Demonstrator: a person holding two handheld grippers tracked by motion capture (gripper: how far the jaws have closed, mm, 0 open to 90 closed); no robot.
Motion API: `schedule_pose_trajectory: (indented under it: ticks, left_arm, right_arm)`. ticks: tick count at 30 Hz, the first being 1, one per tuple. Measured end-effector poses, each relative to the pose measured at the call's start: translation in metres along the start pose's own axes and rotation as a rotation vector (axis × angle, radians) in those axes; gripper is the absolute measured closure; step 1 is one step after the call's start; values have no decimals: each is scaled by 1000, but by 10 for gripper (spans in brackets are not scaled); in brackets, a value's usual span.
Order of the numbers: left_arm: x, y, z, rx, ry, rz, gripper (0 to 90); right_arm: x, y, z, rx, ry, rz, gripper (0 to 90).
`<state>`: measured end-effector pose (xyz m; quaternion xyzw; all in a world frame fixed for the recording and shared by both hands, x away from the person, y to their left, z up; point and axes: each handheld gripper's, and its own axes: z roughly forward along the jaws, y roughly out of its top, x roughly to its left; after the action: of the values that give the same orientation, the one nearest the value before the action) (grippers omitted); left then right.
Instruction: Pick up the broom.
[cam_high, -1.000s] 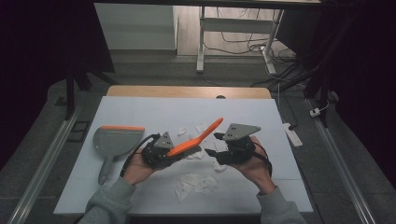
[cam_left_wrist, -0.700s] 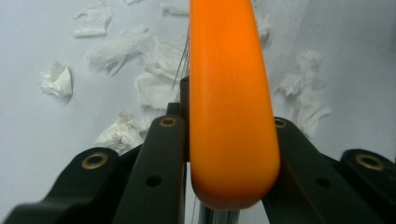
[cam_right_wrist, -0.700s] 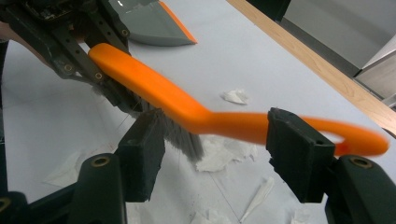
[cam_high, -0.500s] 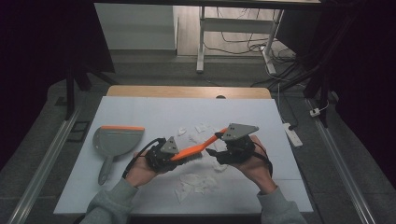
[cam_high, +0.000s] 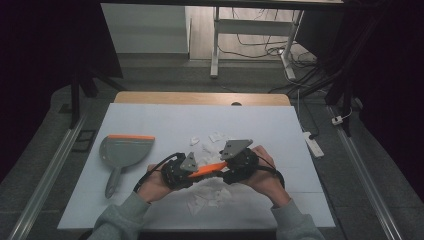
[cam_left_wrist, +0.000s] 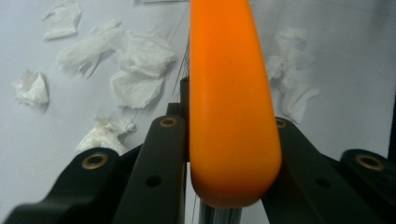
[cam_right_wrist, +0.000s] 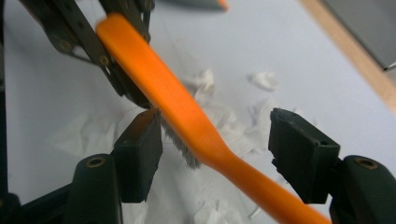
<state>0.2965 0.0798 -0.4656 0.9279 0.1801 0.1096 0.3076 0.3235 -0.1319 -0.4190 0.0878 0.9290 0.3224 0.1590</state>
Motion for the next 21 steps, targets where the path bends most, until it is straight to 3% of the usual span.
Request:
schedule_pose_trajectory:
  ticks: [1, 2, 4, 7, 11, 15, 17, 21]
  left_arm:
    - [-1, 1, 0, 4, 1, 14, 785]
    - [-3, 2, 0, 7, 0, 24, 785]
    - [-5, 4, 0, 10, -5, 36, 786]
    - [-7, 6, 0, 5, -12, 44, 785]
    - [-7, 7, -1, 5, -21, 55, 785]
    - [-3, 5, -1, -6, -14, 54, 772]
    - [-1, 3, -3, -31, -3, 36, 754]
    - [5, 0, -6, -61, 5, 0, 649]
  right_arm:
    - [0, 0, 0, 0, 0, 0, 353]
    - [3, 0, 8, 55, 15, -23, 360]
    - [6, -1, 14, 93, 22, -46, 388]
    - [6, -2, 18, 119, 19, -60, 433]
    - [6, -6, 21, 131, 77, -74, 571]
    - [6, -7, 22, 144, 107, -97, 618]
    - [8, -8, 23, 143, 102, -106, 649]
    - [6, -10, 22, 118, 140, -90, 692]
